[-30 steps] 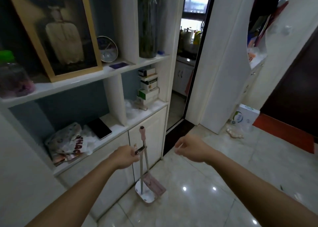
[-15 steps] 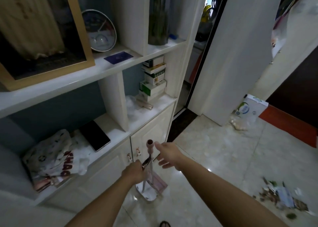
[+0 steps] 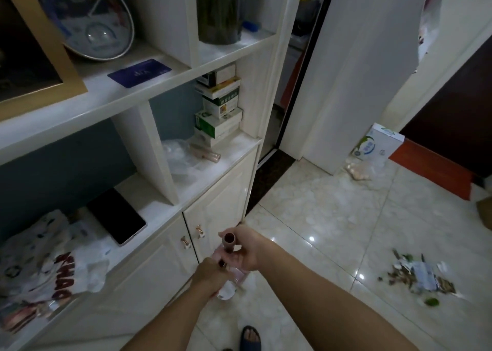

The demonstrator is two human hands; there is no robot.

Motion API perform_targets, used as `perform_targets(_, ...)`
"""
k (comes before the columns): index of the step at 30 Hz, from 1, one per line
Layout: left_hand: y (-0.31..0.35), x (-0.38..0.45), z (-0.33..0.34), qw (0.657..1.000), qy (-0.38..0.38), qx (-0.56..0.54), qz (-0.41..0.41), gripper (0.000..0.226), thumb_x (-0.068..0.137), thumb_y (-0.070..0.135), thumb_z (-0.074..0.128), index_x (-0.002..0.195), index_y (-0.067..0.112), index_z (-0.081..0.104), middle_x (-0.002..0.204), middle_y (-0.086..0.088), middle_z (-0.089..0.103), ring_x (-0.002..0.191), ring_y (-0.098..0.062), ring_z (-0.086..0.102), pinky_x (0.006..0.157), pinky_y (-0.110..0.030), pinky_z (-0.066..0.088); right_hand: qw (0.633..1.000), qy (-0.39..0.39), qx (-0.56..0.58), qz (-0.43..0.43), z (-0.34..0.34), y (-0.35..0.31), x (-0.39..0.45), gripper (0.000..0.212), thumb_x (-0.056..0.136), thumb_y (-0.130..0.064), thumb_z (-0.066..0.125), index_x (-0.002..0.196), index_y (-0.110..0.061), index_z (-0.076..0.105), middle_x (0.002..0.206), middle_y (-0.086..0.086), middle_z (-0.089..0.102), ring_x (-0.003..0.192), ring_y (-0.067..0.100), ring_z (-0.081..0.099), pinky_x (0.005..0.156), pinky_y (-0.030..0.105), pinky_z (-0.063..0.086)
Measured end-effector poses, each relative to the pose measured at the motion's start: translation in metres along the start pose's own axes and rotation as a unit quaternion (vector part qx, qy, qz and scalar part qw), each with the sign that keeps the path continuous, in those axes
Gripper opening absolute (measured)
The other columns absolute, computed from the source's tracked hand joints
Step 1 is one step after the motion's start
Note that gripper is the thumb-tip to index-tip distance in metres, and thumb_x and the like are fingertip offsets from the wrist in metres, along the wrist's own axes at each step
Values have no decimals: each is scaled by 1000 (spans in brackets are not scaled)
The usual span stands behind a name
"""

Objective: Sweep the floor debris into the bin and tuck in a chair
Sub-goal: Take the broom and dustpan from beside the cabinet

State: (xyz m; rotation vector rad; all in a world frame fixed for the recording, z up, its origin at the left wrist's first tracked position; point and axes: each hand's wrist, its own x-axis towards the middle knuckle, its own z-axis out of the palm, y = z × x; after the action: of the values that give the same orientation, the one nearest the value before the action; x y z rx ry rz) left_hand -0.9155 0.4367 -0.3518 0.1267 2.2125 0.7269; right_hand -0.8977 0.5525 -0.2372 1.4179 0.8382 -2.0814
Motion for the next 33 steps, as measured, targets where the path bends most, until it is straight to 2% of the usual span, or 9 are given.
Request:
perform_targets(2,5,-11,3,999,29,18,11,20,71,33,71,86,24,61,65,9,56,61,-16,59,47,-23,43,1000,-8,-6,12,-11,-2,1,11,91,-9,57,85,-1,53,74,11,50,40,17,58,37,20,50)
perform_targets(5,10,-22,13,994,54,82,44,12,70,26,62,68,23,51,72,4,59,69,-22,59,62,-27,52,1000,-1,-15,18,-33,-3,-5,14,92,-6,53,80,1,54,75,12,52,39,17,58,36,19,48)
perform_targets(6,11,-26,16,992,59,92,59,5,72,25,60,75,23,56,80,2,64,73,-22,61,67,-29,55,1000,-1,-15,20,-41,-2,-10,12,91,-5,53,81,2,54,75,13,52,45,17,59,37,21,50)
perform_targets(9,13,-33,37,984,57,109,130,37,78,28,57,115,24,61,113,-2,66,92,-22,65,75,-28,52,1000,-3,3,21,-68,4,-27,5,91,4,48,89,6,53,90,20,54,69,23,60,51,34,62)
perform_targets(11,18,-41,53,980,45,120,150,32,81,31,58,112,23,62,106,-1,69,91,-22,66,73,-29,53,1000,2,-1,23,-86,12,-35,12,92,6,42,98,9,52,97,24,52,70,23,58,52,31,61)
perform_targets(16,31,-54,86,962,17,215,168,16,86,34,54,81,20,59,85,-3,70,78,-22,67,57,-26,44,998,51,-29,28,-132,37,-49,19,96,0,41,114,2,46,66,16,52,42,12,48,34,20,47)
perform_targets(18,38,-59,101,951,14,240,194,16,85,33,54,83,19,61,83,-3,70,76,-22,67,56,-26,44,996,50,-61,34,-155,44,-59,12,97,-2,40,108,-1,46,53,10,49,33,10,46,32,18,44)
perform_targets(26,86,-88,166,925,-6,273,266,13,82,29,54,78,17,57,81,-6,70,73,-25,66,61,-30,52,996,23,-83,11,-245,67,-96,11,99,-2,34,104,-5,43,42,2,45,30,8,45,32,17,42)
perform_targets(33,134,-140,251,887,15,329,324,11,80,32,61,75,22,59,61,4,55,52,-13,52,43,-23,34,998,6,-69,0,-355,93,-142,8,98,-2,37,103,-3,44,42,4,46,30,10,45,31,17,41)
